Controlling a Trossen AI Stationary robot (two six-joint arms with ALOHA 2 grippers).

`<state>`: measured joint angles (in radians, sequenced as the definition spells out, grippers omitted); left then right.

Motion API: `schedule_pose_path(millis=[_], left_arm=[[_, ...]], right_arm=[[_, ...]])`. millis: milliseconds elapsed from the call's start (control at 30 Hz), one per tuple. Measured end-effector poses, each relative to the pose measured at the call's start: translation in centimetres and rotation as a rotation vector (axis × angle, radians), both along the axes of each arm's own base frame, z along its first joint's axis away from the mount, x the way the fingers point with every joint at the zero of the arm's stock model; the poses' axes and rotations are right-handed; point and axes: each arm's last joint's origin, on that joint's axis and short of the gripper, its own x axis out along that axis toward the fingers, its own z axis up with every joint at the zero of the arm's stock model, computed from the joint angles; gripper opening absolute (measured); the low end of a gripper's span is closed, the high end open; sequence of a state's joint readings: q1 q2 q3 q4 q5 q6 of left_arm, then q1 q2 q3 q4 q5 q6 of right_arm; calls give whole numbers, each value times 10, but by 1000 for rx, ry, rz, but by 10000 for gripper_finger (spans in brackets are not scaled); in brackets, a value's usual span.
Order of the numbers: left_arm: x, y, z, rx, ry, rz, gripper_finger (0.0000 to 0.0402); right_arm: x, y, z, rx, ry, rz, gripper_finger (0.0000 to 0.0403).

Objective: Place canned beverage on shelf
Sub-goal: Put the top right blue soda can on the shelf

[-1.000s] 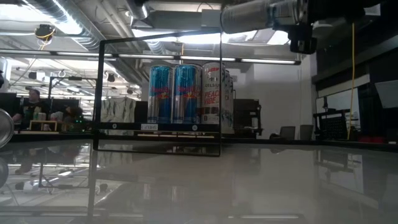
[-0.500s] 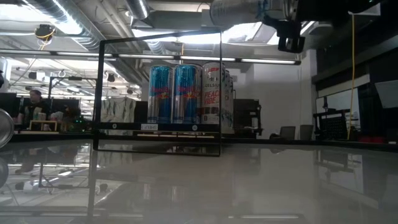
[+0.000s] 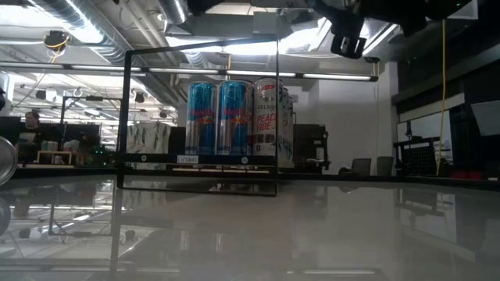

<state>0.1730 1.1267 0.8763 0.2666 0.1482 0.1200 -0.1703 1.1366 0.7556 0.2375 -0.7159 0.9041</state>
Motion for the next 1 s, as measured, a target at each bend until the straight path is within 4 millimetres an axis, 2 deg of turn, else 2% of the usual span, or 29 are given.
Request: schedule_pose_path(millis=[233, 467, 800, 1000], left_arm=[[14, -1, -15, -126, 64, -112, 394], [23, 1, -26, -139, 101, -120, 395], [25, 1, -26, -160, 95, -119, 395], [25, 1, -26, -214, 97, -117, 395]], right_arm=[[2, 7, -2, -108, -45, -26, 255], [6, 6, -6, -200, -80, -20, 255], [20, 12, -21, -350, -93, -44, 255], [22, 16, -22, -503, -117, -148, 255]])
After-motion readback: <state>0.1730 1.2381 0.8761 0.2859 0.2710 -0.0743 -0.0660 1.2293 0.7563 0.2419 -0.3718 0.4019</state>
